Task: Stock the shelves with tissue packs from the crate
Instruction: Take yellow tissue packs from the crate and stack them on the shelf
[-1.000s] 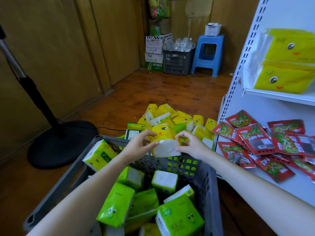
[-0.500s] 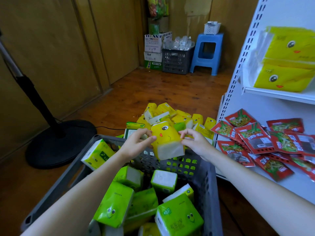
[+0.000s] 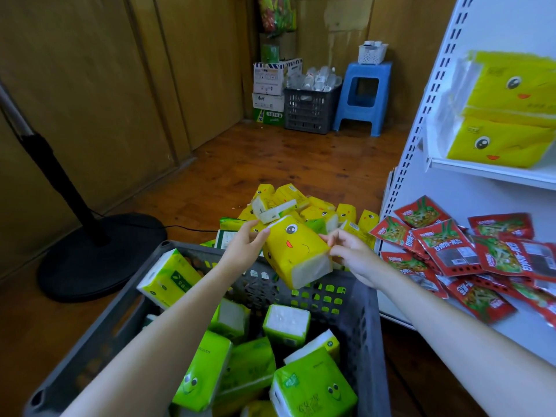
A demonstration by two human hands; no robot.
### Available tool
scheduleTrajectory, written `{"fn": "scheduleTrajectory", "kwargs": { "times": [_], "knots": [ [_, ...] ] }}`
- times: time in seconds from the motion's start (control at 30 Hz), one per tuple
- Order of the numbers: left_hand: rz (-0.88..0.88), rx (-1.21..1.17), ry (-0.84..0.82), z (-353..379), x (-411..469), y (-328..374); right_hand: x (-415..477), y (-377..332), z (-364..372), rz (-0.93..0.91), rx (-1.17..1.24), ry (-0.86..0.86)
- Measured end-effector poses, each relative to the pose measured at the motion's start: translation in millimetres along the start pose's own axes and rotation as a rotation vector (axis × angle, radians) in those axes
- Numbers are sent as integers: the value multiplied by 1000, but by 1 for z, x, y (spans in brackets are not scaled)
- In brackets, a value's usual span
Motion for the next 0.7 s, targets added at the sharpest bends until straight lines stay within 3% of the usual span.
{"fn": "scheduleTrajectory", "kwargs": {
  "times": [0.2, 0.5, 0.7],
  "knots": [
    [-34, 33, 58, 6, 7, -2, 5, 10, -7, 59, 69, 5],
    [-2, 66, 64, 4, 7, -4, 11, 5, -24, 40, -128, 272],
    [11, 52, -25, 8, 2, -2, 7, 9, -22, 145, -44, 252]
  ]
}}
Point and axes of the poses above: each hand's wrist, its own x-axis towards the middle knuckle, its own z-axis out of the palm, y = z × x, the point moved 9 cm from there along x, towards the middle knuckle, and after that the axes turned 14 degrees about y, right-handed, at the moved point
